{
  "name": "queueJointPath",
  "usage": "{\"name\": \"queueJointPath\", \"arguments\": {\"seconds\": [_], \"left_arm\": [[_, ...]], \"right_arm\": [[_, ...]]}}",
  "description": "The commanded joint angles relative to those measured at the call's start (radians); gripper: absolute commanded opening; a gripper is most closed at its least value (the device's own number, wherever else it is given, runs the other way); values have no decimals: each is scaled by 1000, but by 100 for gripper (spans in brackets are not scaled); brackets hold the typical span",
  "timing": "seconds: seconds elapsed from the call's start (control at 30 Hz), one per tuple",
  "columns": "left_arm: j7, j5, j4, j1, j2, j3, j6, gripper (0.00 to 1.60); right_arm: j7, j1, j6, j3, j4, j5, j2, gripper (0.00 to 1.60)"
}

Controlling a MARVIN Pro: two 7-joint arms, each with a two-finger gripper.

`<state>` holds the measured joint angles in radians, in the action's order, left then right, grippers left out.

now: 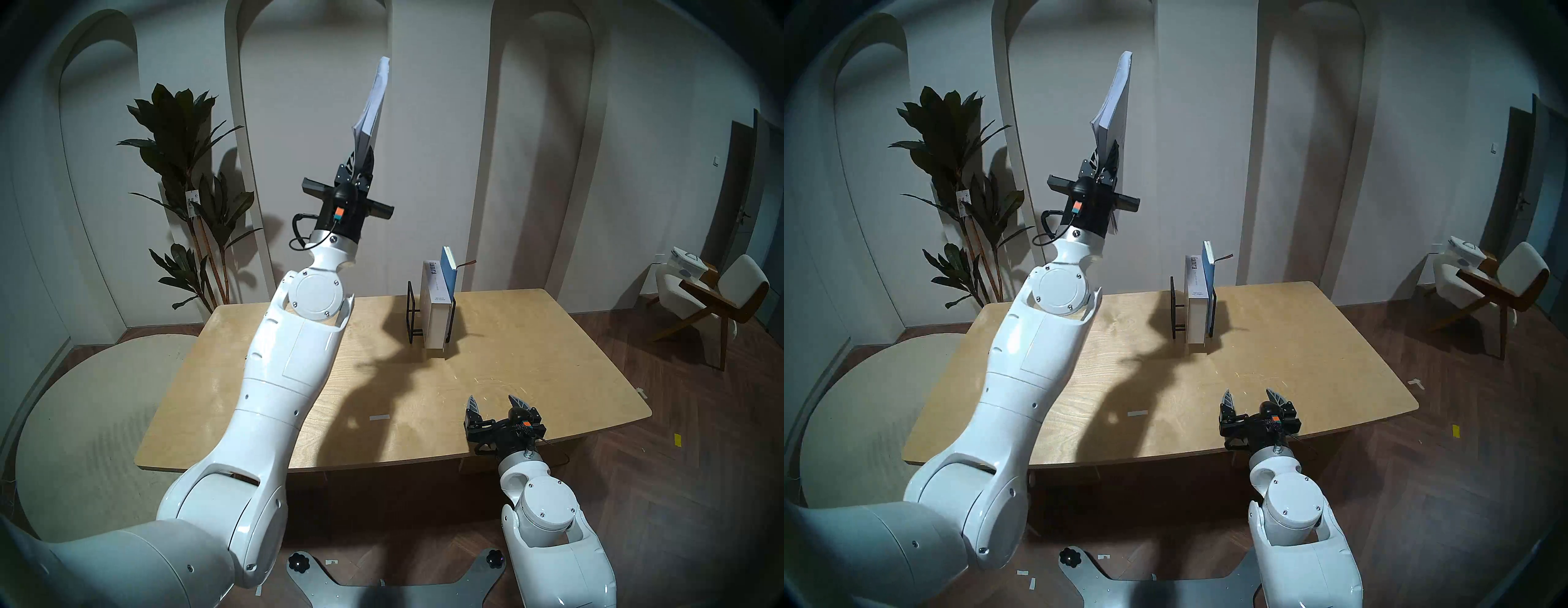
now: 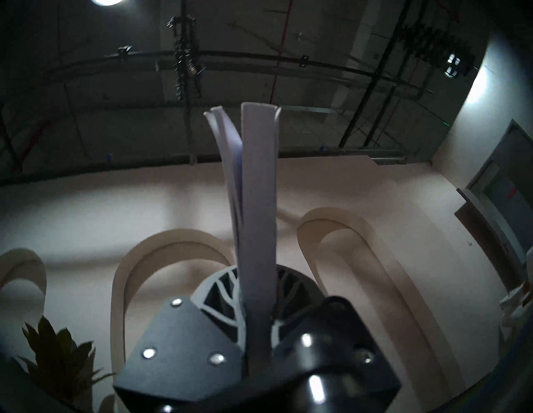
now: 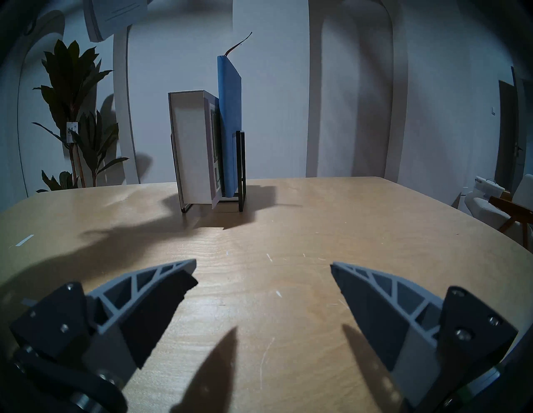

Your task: Stack the books into one stack

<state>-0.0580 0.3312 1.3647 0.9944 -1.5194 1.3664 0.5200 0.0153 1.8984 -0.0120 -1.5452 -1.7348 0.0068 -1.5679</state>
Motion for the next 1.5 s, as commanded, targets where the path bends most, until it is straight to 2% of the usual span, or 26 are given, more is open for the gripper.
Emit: {"name": "queueJointPath", "arguments": {"seconds": [0.0, 0.07, 0.1, 0.17, 0.2, 0.23, 0.27, 0.3, 0.33, 0.57, 0.7, 0.83, 0.87, 0.9, 0.97, 1.0, 1.07, 1.1, 1.13, 1.17, 1.2, 1.23, 1.27, 1.33, 1.43, 1.47], "left_arm": [[14, 169, 90, 108, 115, 51, 63, 0], [21, 225, 93, 128, 154, 62, 73, 0], [26, 249, 82, 129, 145, 75, 78, 0], [35, 309, 73, 143, 188, 84, 86, 0], [35, 309, 73, 143, 188, 84, 86, 0], [45, 365, 58, 155, 204, 109, 88, 0], [45, 365, 58, 155, 204, 109, 88, 0], [50, 411, 47, 159, 244, 123, 90, 0], [54, 433, 38, 161, 231, 144, 90, 0], [69, 563, 10, 198, 317, 153, 117, 0], [64, 663, -17, 217, 380, 151, 133, 0], [61, 730, -27, 248, 404, 131, 153, 0], [61, 769, -32, 269, 415, 113, 165, 0], [61, 769, -32, 269, 415, 113, 165, 0], [62, 830, -43, 293, 435, 85, 180, 0], [62, 830, -43, 293, 435, 85, 180, 0], [61, 894, -56, 304, 460, 57, 189, 0], [61, 894, -56, 304, 460, 57, 189, 0], [56, 943, -56, 302, 474, 34, 196, 0], [56, 943, -56, 302, 474, 34, 196, 0], [51, 1003, -45, 296, 486, -2, 208, 0], [51, 1003, -45, 296, 486, -2, 208, 0], [45, 1055, -34, 289, 493, -32, 214, 0], [44, 1070, -31, 286, 492, -43, 216, 0], [32, 1163, -18, 269, 499, -99, 219, 0], [32, 1163, -18, 269, 499, -99, 219, 0]], "right_arm": [[0, -8, -6, 2, -19, 0, -1, 160], [-1, -8, -6, 2, -19, 0, -1, 160], [-1, -9, -6, 2, -18, 0, -1, 160], [-1, -9, -6, 2, -16, 0, -1, 160], [-1, -9, -6, 2, -16, 0, -1, 160], [-1, -10, -5, 2, -15, 0, -1, 160], [-1, -10, -5, 2, -15, 0, -1, 160], [-1, -10, -5, 2, -14, 0, -1, 160], [-1, -10, -5, 2, -13, 0, -1, 160], [0, -12, -5, 1, -8, 0, -1, 160], [-1, -13, -5, 1, -4, 0, -1, 160], [-1, -14, -5, 1, -3, 0, -1, 160], [-1, -15, -5, 1, -3, 0, -1, 160], [-1, -15, -5, 1, -3, 0, -1, 160], [-1, -16, -5, 1, -2, 0, -1, 160], [-1, -16, -5, 1, -2, 0, -1, 160], [-1, -16, -6, 1, -1, 0, -1, 160], [-1, -16, -6, 1, -1, 0, -1, 160], [-1, -17, -6, 1, -1, 0, -1, 160], [-1, -17, -6, 1, -1, 0, -1, 160], [-1, -18, -6, 1, -1, 0, -1, 160], [-1, -18, -6, 1, -1, 0, -1, 160], [-1, -18, -7, 2, -2, 0, -1, 160], [-1, -18, -7, 2, -2, 0, -1, 160], [-1, -18, -7, 2, -3, 0, -1, 160], [-1, -18, -7, 2, -3, 0, -1, 160]]}}
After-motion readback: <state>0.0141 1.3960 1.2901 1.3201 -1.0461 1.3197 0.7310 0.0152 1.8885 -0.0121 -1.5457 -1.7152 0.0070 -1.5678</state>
